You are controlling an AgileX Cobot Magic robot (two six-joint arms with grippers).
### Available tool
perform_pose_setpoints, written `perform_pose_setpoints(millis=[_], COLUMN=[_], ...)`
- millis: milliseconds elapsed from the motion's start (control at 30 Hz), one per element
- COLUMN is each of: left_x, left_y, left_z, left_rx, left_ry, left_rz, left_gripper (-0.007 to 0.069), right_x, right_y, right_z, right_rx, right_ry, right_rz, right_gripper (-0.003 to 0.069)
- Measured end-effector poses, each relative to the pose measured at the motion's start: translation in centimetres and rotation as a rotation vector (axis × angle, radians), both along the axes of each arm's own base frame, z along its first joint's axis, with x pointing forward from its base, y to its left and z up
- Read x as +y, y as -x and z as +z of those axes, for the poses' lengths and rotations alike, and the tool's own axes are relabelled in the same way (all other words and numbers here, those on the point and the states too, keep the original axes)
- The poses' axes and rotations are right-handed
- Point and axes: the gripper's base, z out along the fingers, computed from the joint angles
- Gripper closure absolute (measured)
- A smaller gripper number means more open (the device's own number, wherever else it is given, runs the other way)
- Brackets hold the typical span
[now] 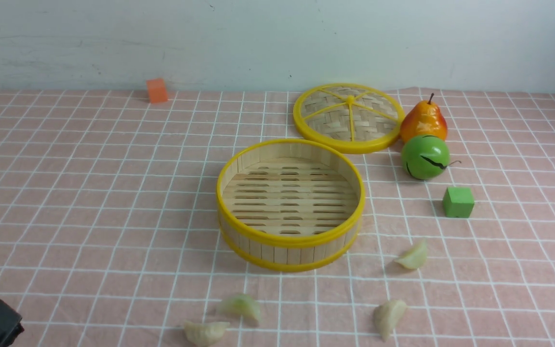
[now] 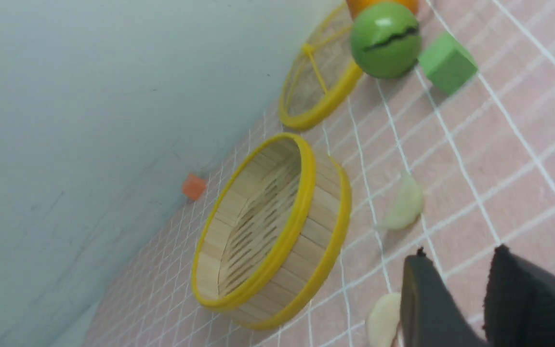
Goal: Put the dumplings into the steamer on the table with the pink tablecloth.
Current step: 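Reach for and grasp a dumpling on the table with the left gripper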
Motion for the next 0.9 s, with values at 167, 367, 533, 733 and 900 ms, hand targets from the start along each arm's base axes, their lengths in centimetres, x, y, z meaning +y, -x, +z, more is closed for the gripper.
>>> perform_pose_setpoints(millis=[167, 367, 533, 733, 900], left_x=[-0.1, -0.4, -3.5, -7.8, -10.4], left_y=[-3.8, -7.9, -10.6, -12.3, -14.5], left_z=[3.5, 6.1, 5.2, 3.1, 1.9], left_rx=[0.269, 0.49, 0.522, 0.496, 0.479], left_ry=[-0.299, -0.56, -0.731, -0.981, -1.175], left_rz=[-0.146, -0.42, -0.75, -1.068, -1.169], left_gripper=[0.0638, 0.0638, 0.0638, 0.0635, 0.0534], right_x=[-0.2, 0.6, 3.6, 7.4, 8.1], right_y=[-2.0, -6.4, -9.2, -9.2, -8.7], right_z=[5.5, 10.0, 10.4, 9.5, 9.4], right_rx=[0.028, 0.24, 0.381, 0.439, 0.421], right_ry=[0.321, 0.601, 0.71, 0.892, 0.966], right_rz=[0.052, 0.32, 0.682, 1.007, 1.062], right_gripper=[0.067, 0.0678, 0.0677, 0.0674, 0.0673])
